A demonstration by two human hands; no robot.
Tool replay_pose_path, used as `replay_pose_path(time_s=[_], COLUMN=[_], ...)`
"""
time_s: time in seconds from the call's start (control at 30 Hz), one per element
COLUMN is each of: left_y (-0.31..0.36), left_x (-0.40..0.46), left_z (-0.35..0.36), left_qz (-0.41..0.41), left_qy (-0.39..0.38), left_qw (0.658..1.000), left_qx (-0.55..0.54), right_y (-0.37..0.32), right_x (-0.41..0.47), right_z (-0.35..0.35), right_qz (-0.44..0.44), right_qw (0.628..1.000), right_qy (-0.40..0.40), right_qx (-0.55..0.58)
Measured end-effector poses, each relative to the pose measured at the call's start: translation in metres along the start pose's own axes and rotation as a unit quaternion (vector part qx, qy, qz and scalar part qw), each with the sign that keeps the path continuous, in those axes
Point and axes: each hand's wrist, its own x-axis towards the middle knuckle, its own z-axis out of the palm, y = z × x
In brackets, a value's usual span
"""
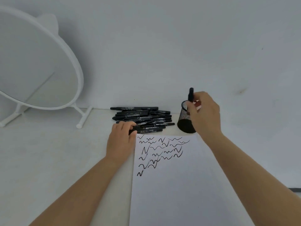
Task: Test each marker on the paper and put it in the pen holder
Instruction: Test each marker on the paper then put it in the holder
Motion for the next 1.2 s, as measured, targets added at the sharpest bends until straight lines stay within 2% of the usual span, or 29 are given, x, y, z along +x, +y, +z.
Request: replay_pose_path(time_s=[0.1,0.3,0.5,0.83,0.93,1.03,1.2], left_y=[-0.009,-0.013,-0.016,-0.018,-0.018,-0.018,-0.016], left_x=[0.008,0.01,0.011,0.012,0.012,0.012,0.006], left_z=[0.003,0.008,0.01,0.011,0.011,0.011,0.0], left_qz=[-0.041,-0.044,-0.05,-0.073,-0.078,-0.084,-0.09], left_qy=[-0.026,-0.037,-0.041,-0.05,-0.056,-0.057,0.016], left_qw=[0.998,0.998,0.997,0.995,0.994,0.993,0.995], left_qx=[0.048,0.04,0.051,0.055,0.06,0.065,0.038], right_y=[0.014,0.052,0.063,0.057,0.053,0.047,0.029], right_x=[0.023,0.026,0.018,0.011,0.011,0.01,-0.003], right_z=[-0.005,0.007,0.02,0.026,0.024,0.019,0.006], right_qz=[0.112,0.188,0.182,0.155,0.141,0.133,0.123], right_qw=[0.987,0.982,0.973,0.967,0.973,0.98,0.987], right_qy=[0.071,-0.029,-0.093,-0.116,-0.102,-0.051,0.032], right_qx=[0.088,-0.011,-0.111,-0.166,-0.152,-0.138,-0.096])
